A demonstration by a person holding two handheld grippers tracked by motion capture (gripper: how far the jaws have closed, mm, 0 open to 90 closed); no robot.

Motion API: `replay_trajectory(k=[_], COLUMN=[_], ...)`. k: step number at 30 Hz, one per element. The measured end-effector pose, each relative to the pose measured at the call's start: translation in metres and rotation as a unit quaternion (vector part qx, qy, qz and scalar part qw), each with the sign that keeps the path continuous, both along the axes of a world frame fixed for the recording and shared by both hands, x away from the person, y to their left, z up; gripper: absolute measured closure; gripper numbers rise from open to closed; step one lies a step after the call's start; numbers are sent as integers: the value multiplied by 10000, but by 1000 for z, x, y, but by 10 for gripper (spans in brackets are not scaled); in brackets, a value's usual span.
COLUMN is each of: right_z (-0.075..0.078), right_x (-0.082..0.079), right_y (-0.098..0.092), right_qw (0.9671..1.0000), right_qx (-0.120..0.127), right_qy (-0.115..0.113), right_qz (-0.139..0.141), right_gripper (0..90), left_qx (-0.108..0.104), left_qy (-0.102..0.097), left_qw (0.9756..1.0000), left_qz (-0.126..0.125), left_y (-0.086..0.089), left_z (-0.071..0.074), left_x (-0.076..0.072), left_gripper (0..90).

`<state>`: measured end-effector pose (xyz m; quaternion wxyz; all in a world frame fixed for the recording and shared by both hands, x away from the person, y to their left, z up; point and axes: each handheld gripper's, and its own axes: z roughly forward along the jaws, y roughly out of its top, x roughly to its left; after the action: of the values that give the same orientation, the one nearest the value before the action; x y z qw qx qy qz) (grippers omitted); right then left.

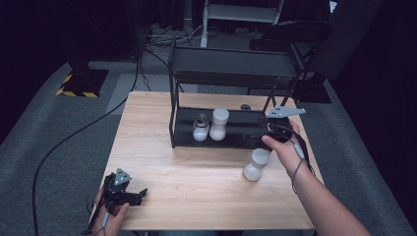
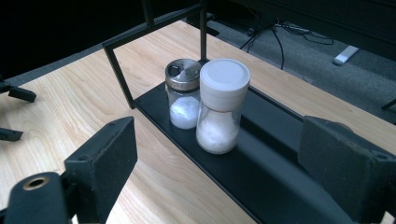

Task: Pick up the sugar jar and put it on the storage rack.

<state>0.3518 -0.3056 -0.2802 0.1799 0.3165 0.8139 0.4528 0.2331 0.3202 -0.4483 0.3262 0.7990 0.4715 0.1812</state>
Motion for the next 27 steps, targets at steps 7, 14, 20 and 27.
replay_trajectory(k=[7,14,20,27], right_z=[-1,-3,-5,-12], right_x=[-8,-15,-20,-25], right_y=[-7,-14,-17,-21], right_qw=[10000,10000,10000,10000], right_qx=[10,25,15,-3], right_qy=[16,27,49,93], right_qz=[-15,-25,-24,-35], right_gripper=[120,118,118,116], left_qx=[-1,-1,-1,-2], left_qy=[0,-1,-3,-4], left_qw=[10000,10000,10000,10000], left_qz=[1,-2,-3,-1], left_y=[0,0,0,0], left_z=[0,0,0,0], left_x=[0,0,0,0], left_gripper=[6,6,6,6])
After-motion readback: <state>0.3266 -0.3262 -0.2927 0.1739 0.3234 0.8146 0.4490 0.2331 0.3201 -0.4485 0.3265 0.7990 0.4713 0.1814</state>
